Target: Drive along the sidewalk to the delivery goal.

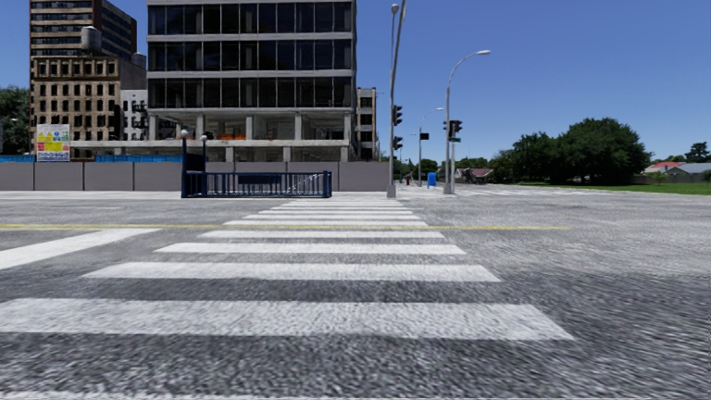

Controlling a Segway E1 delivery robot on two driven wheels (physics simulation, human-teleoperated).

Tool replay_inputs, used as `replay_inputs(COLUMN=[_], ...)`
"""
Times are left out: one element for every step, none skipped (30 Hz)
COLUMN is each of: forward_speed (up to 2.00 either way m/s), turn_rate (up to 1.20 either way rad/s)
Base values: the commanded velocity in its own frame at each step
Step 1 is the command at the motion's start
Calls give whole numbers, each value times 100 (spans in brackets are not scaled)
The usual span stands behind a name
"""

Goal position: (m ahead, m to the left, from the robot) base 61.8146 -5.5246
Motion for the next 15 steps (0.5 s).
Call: replay_inputs(forward_speed=[159, 165, 200, 200, 200, 200, 200, 200, 200, 200, 200, 200, 200, 200, 200], turn_rate=[0, 0, 0, 0, 0, 0, 0, 0, 0, 0, 0, 0, 0, 0, 0])
